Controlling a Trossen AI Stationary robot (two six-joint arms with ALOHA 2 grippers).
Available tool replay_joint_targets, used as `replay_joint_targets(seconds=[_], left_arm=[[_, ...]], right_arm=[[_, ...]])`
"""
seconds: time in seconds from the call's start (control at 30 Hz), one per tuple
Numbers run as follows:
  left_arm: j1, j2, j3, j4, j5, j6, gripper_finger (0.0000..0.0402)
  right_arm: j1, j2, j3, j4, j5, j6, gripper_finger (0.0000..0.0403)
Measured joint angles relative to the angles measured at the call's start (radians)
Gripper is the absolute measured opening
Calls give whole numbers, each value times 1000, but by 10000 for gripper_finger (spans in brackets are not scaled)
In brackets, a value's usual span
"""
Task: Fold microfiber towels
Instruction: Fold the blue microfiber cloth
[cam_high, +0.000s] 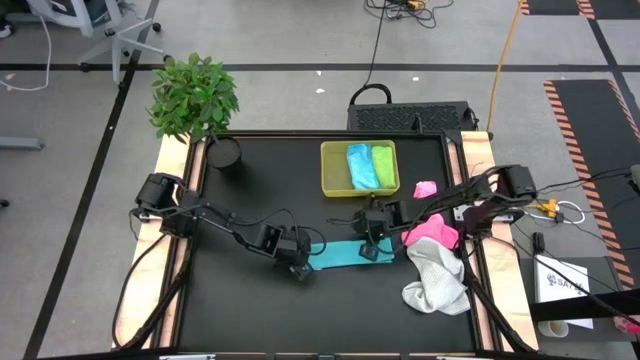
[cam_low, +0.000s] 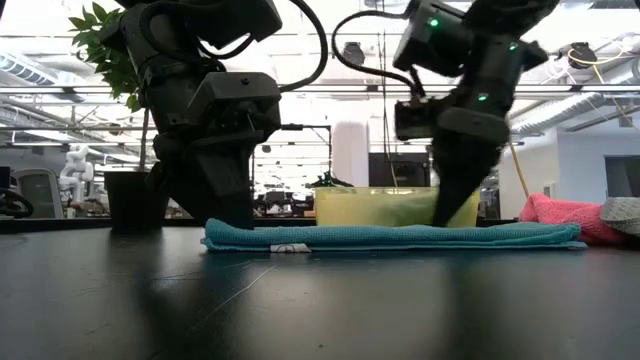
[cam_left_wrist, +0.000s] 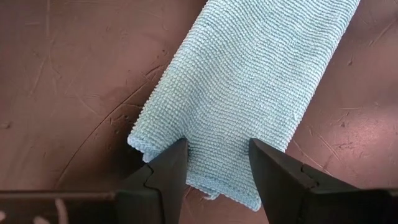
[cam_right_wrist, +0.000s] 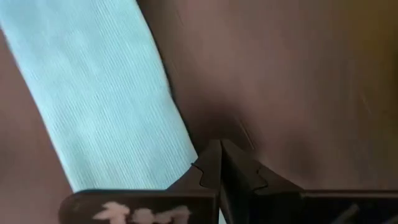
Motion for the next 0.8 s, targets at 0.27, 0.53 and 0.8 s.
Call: replay_joint_targets(seconds=[0.27, 0.53, 0.8], left_arm=[[0, 0, 0, 0, 0, 0, 177], [0, 0, 0, 0, 0, 2, 177], [0, 0, 0, -3, 0, 7, 177]], right_arm=[[4, -118, -18, -197, -16, 70, 0], [100, -193, -16, -127, -28, 217, 0], [146, -146, -23, -100, -4, 248, 0]])
